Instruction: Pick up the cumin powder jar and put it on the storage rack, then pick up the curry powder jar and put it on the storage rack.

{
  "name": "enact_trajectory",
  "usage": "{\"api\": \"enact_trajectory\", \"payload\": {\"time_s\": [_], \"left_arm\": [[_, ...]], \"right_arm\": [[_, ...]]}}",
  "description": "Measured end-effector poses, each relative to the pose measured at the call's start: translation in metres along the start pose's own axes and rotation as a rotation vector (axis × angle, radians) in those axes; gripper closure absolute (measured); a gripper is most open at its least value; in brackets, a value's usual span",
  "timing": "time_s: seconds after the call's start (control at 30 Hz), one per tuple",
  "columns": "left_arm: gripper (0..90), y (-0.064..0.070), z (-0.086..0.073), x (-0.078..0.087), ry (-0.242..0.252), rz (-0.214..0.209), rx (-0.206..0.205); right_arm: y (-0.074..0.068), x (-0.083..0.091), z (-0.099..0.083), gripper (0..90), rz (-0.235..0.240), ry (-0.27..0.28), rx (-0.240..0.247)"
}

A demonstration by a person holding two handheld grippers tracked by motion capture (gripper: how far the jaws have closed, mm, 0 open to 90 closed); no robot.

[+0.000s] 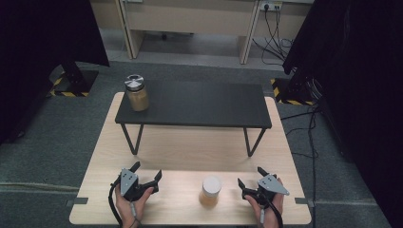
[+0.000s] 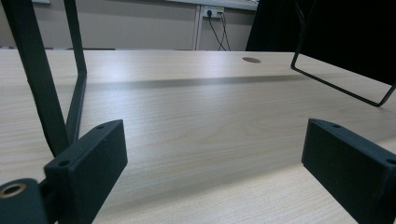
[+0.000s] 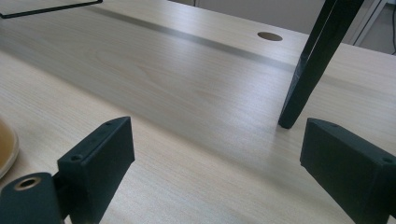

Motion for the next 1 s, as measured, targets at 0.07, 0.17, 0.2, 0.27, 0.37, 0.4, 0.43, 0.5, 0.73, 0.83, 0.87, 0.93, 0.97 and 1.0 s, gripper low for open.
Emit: {"api": "enact_trajectory", "payload": {"time_s": [0.07,0.17,0.2,0.27,0.37,0.4,0.43,0.5,0.73,0.83,0.87,0.93,0.97,1.0], "left_arm": [[6.0,-0.0003,-0.0001,0.0000,0.001,-0.002,0.003],[6.0,-0.0004,0.0001,-0.0001,-0.001,-0.002,0.002],[5.9,-0.0004,0.0002,-0.0002,-0.002,-0.002,0.001],[6.0,-0.0002,0.0000,-0.0002,0.000,-0.001,-0.001],[6.0,-0.0007,-0.0005,0.0001,0.006,0.001,0.002],[6.0,-0.0007,-0.0005,0.0001,0.006,0.001,0.002],[6.0,-0.0007,-0.0006,0.0002,0.006,0.001,0.002],[6.0,-0.0004,-0.0010,0.0004,0.010,0.001,0.001],[6.0,0.0003,-0.0002,-0.0002,0.003,0.004,-0.007],[6.0,0.0002,-0.0001,-0.0004,0.003,0.001,-0.010],[6.0,0.0002,-0.0001,-0.0004,0.003,0.002,-0.010],[6.0,0.0005,-0.0003,-0.0002,0.005,0.003,-0.011],[5.9,0.0005,-0.0005,-0.0001,0.006,0.003,-0.011],[5.9,0.0005,-0.0004,-0.0001,0.006,0.003,-0.011]], "right_arm": [[-0.0002,-0.0003,0.0003,10.1,-0.001,-0.003,0.001],[-0.0008,-0.0004,0.0003,10.1,-0.003,-0.003,0.007],[-0.0009,-0.0004,0.0002,10.1,-0.003,-0.002,0.008],[-0.0008,-0.0004,0.0002,10.1,-0.003,-0.002,0.007],[-0.0005,-0.0002,0.0001,10.1,-0.002,-0.001,0.005],[-0.0005,-0.0002,0.0001,10.1,-0.002,-0.001,0.005],[-0.0004,-0.0001,0.0000,10.1,-0.001,0.000,0.005],[-0.0004,-0.0001,0.0000,10.1,0.000,0.000,0.005],[0.0018,0.0003,-0.0002,10.1,0.011,0.002,-0.004],[0.0026,0.0005,-0.0004,10.1,0.018,0.003,-0.005],[0.0025,0.0004,-0.0004,10.1,0.020,0.003,-0.003],[0.0025,0.0004,-0.0005,9.9,0.023,0.005,0.003],[0.0027,0.0005,-0.0005,9.8,0.025,0.005,0.005],[0.0028,0.0005,-0.0006,9.8,0.026,0.005,0.006]]}}
Point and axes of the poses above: each handheld gripper's, and its own axes: x roughly backward along the jaws, z roughly out of its top, y roughly to its right, the point moved 7 cm from there along -x, roughly forward along the jaws, and after that the axes turned 7 degrees about -x, right-handed, at the moved point
